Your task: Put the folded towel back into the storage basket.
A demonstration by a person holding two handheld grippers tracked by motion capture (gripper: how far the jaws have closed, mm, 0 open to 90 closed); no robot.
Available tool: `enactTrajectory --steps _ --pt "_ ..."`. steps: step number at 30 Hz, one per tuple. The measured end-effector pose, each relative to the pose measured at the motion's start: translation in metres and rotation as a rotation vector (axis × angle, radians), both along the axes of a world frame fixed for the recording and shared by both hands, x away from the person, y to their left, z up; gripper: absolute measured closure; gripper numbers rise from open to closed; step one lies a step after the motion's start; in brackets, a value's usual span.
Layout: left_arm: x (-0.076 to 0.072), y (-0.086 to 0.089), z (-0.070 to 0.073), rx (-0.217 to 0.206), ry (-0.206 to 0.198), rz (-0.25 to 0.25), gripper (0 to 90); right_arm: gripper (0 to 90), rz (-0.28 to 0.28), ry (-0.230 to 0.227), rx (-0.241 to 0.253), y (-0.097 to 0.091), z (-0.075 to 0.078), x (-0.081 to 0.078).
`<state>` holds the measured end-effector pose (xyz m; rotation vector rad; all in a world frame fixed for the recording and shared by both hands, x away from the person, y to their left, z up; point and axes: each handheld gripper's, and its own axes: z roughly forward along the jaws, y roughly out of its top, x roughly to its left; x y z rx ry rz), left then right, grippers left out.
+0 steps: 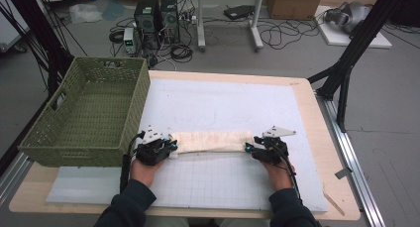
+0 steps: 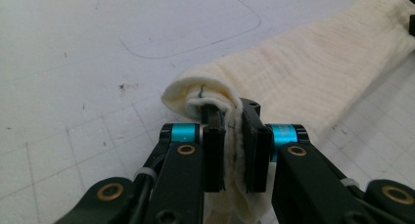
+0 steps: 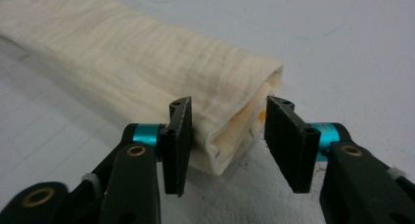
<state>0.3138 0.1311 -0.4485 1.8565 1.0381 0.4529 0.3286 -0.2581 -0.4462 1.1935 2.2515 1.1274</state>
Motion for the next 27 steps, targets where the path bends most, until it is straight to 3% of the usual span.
enactTrajectory --steps 4,15,18,27 --pt "0.0002 0.0 -0.0003 0.004 0.001 0.0 81.2 60.5 0.015 0.0 -0.02 0.0023 -0.002 0.0002" --pt "0.0006 -0.001 -0.001 0.011 0.005 0.003 81.2 76.6 0.041 0.025 0.005 0.004 -0.0033 -0.0014" --pt "0.0006 -0.0024 -0.0013 0.03 0.005 -0.003 81.2 81.3 0.054 0.022 0.006 0.0044 -0.0034 -0.0021" --pt "-0.0009 -0.0012 0.0004 0.03 -0.008 -0.012 81.7 83.8 0.051 0.011 0.004 0.0041 -0.0006 -0.0038"
